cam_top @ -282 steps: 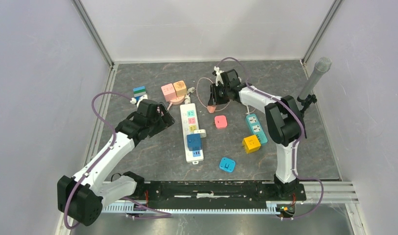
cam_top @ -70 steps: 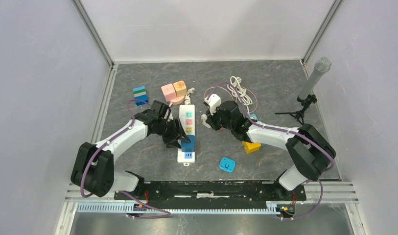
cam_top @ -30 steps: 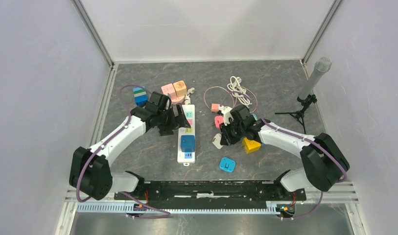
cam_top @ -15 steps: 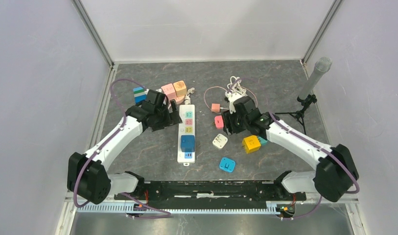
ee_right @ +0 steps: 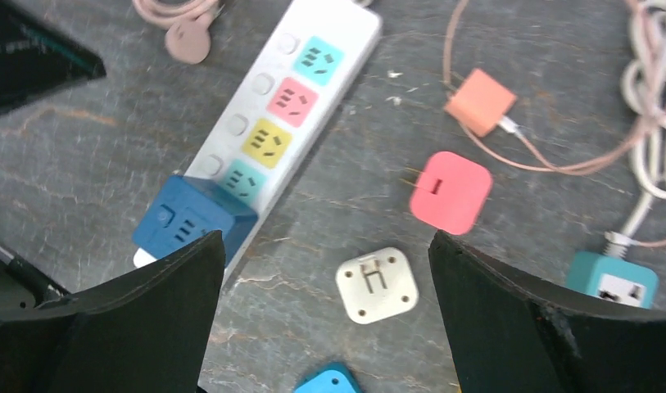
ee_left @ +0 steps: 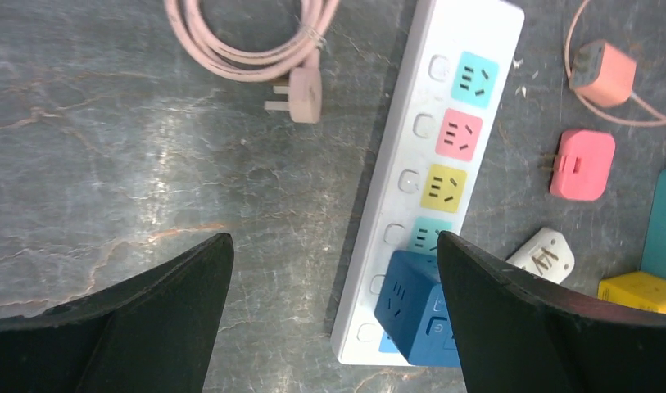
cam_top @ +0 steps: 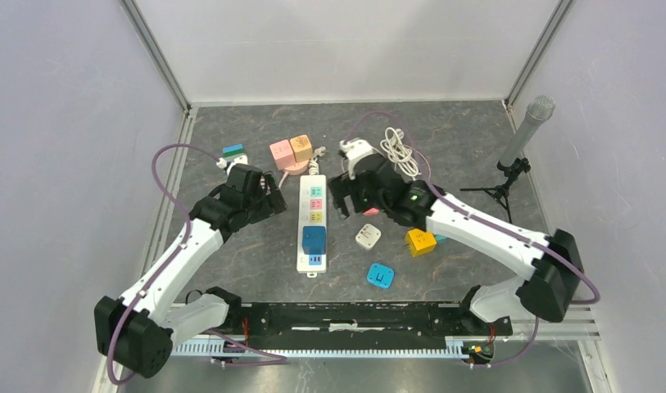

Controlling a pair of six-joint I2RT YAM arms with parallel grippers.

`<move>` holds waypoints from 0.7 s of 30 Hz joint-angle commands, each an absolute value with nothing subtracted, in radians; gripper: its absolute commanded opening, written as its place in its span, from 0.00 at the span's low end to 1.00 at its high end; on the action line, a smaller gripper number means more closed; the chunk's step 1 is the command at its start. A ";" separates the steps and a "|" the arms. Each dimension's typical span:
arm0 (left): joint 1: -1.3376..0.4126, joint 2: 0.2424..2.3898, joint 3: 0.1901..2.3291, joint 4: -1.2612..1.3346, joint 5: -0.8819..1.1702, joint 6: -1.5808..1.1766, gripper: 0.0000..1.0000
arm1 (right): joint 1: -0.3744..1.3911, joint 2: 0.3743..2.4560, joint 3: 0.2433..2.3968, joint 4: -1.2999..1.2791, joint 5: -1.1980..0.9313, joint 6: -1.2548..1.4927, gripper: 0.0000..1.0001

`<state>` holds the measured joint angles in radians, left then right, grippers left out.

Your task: Pull the plug off the socket

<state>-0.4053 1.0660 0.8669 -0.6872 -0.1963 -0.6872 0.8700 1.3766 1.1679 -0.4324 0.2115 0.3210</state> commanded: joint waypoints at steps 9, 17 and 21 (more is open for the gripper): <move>-0.403 0.818 0.849 -0.829 -0.555 -0.810 1.00 | 1.170 1.668 1.446 -0.492 0.405 0.232 0.98; -0.402 0.719 0.820 -0.871 -0.632 -0.901 1.00 | 1.214 1.806 1.529 -0.476 0.443 0.181 0.98; -0.402 0.703 0.802 -0.881 -0.615 -0.917 1.00 | 1.215 1.872 1.537 -0.465 0.454 0.153 0.98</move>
<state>-0.4053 0.7166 0.8177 -0.8639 -0.5751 -0.8490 1.2091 1.8217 1.4853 -0.4839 0.4088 0.1967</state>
